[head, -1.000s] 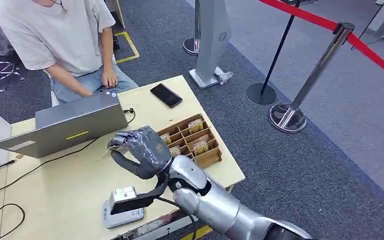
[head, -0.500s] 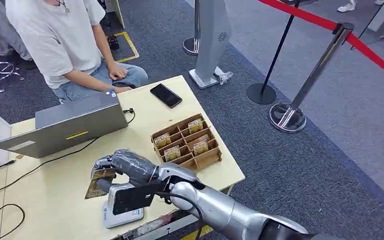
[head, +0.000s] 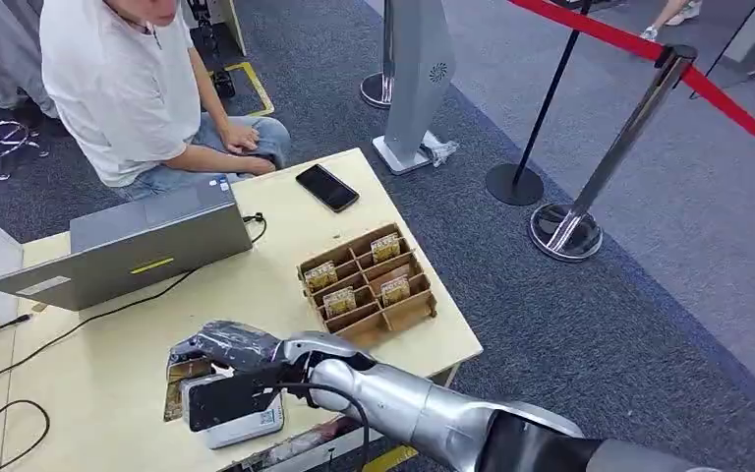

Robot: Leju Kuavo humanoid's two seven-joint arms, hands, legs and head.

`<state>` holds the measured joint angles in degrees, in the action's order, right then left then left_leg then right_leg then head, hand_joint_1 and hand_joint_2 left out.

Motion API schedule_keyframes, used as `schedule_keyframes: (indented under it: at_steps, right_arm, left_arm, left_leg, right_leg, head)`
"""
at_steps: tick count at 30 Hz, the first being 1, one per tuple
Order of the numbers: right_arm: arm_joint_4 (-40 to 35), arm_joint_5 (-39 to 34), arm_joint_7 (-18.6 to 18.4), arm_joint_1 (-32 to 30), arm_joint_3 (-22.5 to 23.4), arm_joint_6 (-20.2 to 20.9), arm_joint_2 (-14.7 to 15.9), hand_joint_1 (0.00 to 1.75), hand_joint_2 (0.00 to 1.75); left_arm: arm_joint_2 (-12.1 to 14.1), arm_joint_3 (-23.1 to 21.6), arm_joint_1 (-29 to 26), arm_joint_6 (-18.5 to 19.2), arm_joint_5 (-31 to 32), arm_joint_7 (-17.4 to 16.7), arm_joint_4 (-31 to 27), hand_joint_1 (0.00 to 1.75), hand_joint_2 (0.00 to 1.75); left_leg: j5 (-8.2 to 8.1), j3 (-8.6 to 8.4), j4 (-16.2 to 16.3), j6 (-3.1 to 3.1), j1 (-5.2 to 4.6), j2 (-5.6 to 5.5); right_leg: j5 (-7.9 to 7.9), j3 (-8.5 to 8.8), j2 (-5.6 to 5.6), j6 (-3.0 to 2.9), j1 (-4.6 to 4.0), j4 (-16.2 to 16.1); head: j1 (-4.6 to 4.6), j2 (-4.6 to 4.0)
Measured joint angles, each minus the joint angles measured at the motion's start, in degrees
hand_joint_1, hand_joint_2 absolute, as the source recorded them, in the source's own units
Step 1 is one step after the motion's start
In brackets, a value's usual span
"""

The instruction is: Pass the card to the sensor for recognition and then transmit it.

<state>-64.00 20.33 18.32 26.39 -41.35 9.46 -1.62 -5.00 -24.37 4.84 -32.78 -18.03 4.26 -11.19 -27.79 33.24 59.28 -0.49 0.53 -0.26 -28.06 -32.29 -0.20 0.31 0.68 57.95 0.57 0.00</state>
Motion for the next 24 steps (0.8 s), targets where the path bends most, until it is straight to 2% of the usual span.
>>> schedule_keyframes:
  at_steps: [16, 24]
  right_arm:
    - [18.19, -0.72, -1.94, 4.41, -4.98, 4.83, 0.04, 1.75, 1.75]
    - [22.69, -1.01, -2.18, 6.83, -5.90, 4.11, -0.24, 1.75, 1.75]
  left_arm:
    - [-0.31, -0.02, 0.69, -0.22, 1.23, -0.41, 0.00, 0.00, 0.00]
    - [-0.31, -0.02, 0.73, -0.24, 1.36, -0.02, 0.00, 0.00, 0.00]
  left_leg:
    - [0.02, -0.01, 0.01, 0.00, 0.02, 0.01]
    - [0.02, -0.01, 0.01, 0.00, 0.01, 0.01]
  right_leg:
    - [0.02, 0.00, 0.01, 0.01, 0.00, 0.00]
    - [0.03, 0.00, 0.01, 0.02, 0.00, 0.00]
  head:
    - [0.02, 0.00]
    - [0.00, 0.00]
